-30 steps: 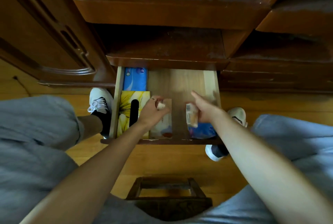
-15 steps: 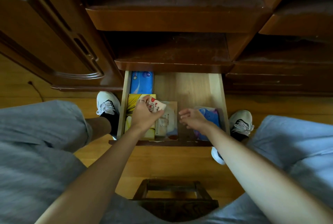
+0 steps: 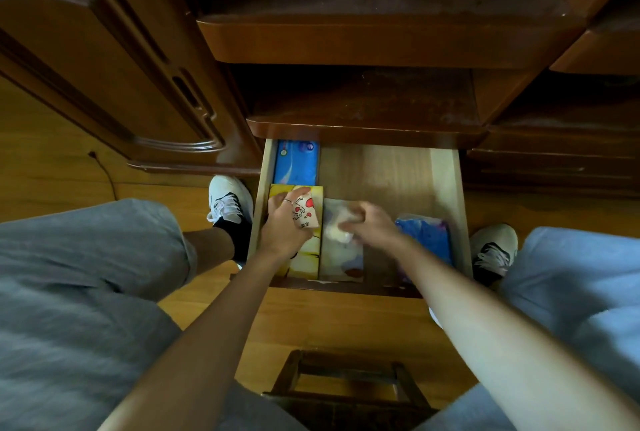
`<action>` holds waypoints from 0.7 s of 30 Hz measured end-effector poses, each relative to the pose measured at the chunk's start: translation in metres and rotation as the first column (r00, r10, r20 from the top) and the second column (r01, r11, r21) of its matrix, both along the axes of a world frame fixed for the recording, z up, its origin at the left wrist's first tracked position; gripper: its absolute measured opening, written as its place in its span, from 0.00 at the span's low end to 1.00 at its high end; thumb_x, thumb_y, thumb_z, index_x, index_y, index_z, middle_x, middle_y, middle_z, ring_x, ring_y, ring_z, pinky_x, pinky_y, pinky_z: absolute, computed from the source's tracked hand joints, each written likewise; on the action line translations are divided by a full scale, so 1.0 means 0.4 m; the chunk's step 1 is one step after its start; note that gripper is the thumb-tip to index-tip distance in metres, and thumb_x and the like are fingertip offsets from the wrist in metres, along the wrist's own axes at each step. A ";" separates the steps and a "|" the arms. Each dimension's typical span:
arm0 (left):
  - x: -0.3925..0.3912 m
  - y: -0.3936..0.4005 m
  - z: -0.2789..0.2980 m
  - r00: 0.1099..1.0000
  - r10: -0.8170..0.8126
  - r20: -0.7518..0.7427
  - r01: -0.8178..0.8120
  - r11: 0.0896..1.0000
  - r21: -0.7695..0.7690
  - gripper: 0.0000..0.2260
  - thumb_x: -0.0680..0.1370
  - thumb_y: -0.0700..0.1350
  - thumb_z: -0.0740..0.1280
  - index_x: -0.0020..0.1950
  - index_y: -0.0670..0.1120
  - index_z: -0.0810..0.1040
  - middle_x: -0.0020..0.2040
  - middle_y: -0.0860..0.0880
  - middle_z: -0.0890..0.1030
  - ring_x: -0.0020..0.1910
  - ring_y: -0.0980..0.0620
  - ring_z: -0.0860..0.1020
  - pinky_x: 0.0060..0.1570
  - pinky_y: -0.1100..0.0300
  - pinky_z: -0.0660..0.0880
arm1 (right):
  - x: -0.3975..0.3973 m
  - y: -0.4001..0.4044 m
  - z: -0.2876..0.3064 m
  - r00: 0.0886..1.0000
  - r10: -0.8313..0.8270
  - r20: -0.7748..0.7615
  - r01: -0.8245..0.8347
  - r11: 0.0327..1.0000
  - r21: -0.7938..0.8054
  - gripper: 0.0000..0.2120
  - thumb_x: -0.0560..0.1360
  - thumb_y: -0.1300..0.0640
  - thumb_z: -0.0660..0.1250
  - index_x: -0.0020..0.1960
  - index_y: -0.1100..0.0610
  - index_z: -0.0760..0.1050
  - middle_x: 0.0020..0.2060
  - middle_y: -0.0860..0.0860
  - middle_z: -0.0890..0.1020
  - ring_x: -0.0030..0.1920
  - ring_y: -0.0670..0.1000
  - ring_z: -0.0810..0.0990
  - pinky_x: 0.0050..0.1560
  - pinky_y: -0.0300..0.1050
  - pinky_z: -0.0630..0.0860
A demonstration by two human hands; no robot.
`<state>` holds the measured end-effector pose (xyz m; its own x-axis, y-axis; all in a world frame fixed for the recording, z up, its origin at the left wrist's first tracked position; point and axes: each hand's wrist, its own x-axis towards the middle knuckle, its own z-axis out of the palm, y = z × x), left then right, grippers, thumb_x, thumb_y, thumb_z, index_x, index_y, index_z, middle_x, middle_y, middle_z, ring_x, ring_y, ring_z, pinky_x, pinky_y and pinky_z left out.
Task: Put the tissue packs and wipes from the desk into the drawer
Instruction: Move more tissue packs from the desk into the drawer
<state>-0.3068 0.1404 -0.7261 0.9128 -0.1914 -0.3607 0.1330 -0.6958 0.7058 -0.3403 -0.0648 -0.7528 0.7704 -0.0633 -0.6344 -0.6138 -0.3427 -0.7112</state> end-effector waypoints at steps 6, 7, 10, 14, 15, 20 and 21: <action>-0.014 -0.056 0.017 0.997 -0.077 -0.004 0.075 0.976 -0.206 0.38 0.68 0.30 0.76 0.74 0.51 0.71 0.63 0.47 0.72 0.64 0.45 0.75 0.64 0.52 0.75 | 0.017 -0.019 0.092 0.987 -0.153 -0.043 0.157 0.892 0.424 0.30 0.77 0.54 0.72 0.76 0.46 0.65 0.64 0.54 0.78 0.58 0.53 0.81 0.48 0.45 0.83; -0.016 -0.067 0.020 0.995 -0.097 -0.030 0.086 0.960 -0.267 0.39 0.68 0.29 0.75 0.75 0.50 0.69 0.61 0.46 0.77 0.61 0.44 0.77 0.61 0.51 0.77 | 0.010 -0.002 0.094 0.995 -0.093 -0.030 0.097 0.916 0.389 0.28 0.79 0.53 0.70 0.75 0.43 0.64 0.66 0.54 0.76 0.59 0.53 0.80 0.52 0.49 0.83; -0.025 -0.079 0.026 0.974 -0.165 -0.153 0.098 0.923 -0.371 0.46 0.69 0.29 0.75 0.81 0.51 0.57 0.62 0.49 0.80 0.57 0.55 0.81 0.51 0.63 0.79 | -0.004 0.043 0.093 0.989 -0.118 -0.087 0.144 0.891 0.431 0.36 0.81 0.53 0.68 0.81 0.43 0.52 0.71 0.54 0.71 0.61 0.55 0.80 0.54 0.52 0.83; -0.026 -0.081 0.037 0.919 0.040 -0.393 -0.258 0.816 -0.518 0.36 0.73 0.36 0.72 0.79 0.45 0.62 0.70 0.47 0.75 0.64 0.53 0.76 0.58 0.62 0.76 | 0.006 0.039 0.094 0.983 -0.164 -0.088 0.186 0.882 0.434 0.41 0.80 0.54 0.69 0.82 0.47 0.46 0.73 0.56 0.67 0.64 0.57 0.78 0.58 0.53 0.82; -0.022 -0.082 0.037 0.905 0.095 -0.414 -0.321 0.791 -0.521 0.30 0.75 0.38 0.70 0.76 0.44 0.67 0.68 0.46 0.77 0.62 0.53 0.78 0.57 0.62 0.76 | 0.009 0.035 0.094 0.985 -0.150 -0.083 0.171 0.897 0.408 0.39 0.80 0.53 0.69 0.82 0.47 0.48 0.73 0.56 0.67 0.65 0.56 0.77 0.58 0.51 0.81; -0.019 -0.064 0.014 0.943 0.136 -0.303 -0.259 0.874 -0.412 0.21 0.82 0.36 0.65 0.75 0.40 0.70 0.65 0.48 0.79 0.57 0.59 0.79 0.54 0.68 0.75 | 0.017 0.034 0.071 0.977 -0.149 -0.155 0.203 0.878 0.434 0.34 0.81 0.61 0.63 0.82 0.55 0.52 0.68 0.59 0.74 0.60 0.54 0.80 0.56 0.46 0.81; -0.019 -0.062 0.010 0.949 0.130 -0.287 -0.242 0.886 -0.397 0.21 0.82 0.36 0.65 0.75 0.39 0.69 0.62 0.51 0.79 0.55 0.64 0.78 0.52 0.72 0.75 | 0.016 0.036 0.065 0.984 -0.121 -0.130 0.164 0.901 0.401 0.34 0.81 0.61 0.64 0.82 0.55 0.53 0.67 0.57 0.75 0.59 0.53 0.81 0.58 0.47 0.81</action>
